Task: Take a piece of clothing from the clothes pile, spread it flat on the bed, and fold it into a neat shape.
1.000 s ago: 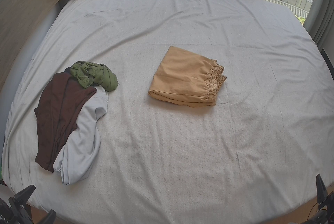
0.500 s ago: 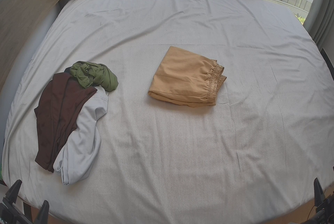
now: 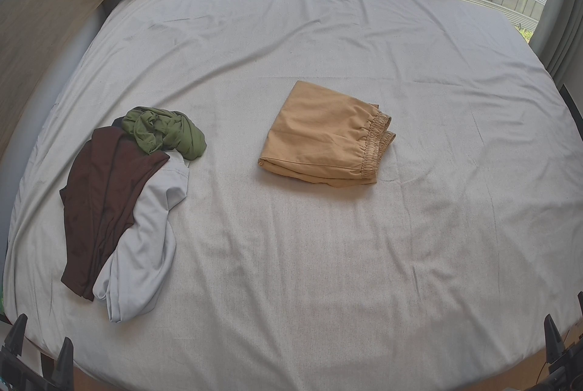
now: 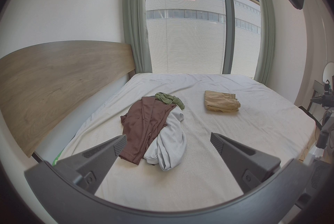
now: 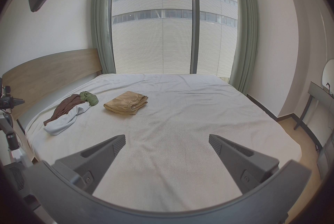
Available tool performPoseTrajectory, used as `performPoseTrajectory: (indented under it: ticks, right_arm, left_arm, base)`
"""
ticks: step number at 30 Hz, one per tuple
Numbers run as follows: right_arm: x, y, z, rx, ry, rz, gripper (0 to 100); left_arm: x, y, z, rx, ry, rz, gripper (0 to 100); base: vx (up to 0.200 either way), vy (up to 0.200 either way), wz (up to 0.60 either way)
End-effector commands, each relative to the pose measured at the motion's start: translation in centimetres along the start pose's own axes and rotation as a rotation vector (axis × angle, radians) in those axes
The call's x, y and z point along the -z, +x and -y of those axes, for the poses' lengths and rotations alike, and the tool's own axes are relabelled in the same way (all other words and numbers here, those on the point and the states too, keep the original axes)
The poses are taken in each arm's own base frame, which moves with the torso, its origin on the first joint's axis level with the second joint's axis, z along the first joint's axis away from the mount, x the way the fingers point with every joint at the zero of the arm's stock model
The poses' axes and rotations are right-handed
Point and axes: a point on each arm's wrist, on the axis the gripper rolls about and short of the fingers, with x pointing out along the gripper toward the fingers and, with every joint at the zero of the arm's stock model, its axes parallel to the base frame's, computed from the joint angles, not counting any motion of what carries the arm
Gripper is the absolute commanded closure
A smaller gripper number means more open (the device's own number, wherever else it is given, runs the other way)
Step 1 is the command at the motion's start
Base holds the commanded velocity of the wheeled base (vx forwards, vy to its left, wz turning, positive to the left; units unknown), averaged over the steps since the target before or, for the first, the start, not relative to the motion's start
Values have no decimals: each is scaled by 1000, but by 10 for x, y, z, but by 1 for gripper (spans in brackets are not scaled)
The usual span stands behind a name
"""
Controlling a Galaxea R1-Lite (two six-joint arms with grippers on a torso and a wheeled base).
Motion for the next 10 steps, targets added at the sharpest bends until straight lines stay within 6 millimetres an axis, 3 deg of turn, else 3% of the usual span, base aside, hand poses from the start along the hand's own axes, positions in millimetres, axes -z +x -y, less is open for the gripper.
performPoseTrajectory:
  ticks: [1,10]
  right_arm:
    - [5,1,0,0,-6,-6,0]
    - [5,1,0,2,5,-8,0]
  left_arm:
    - [5,0,0,3,-2,-5,0]
    - [5,0,0,1,-2,-4,0]
  base:
    - [0,0,0]
    - [0,0,0]
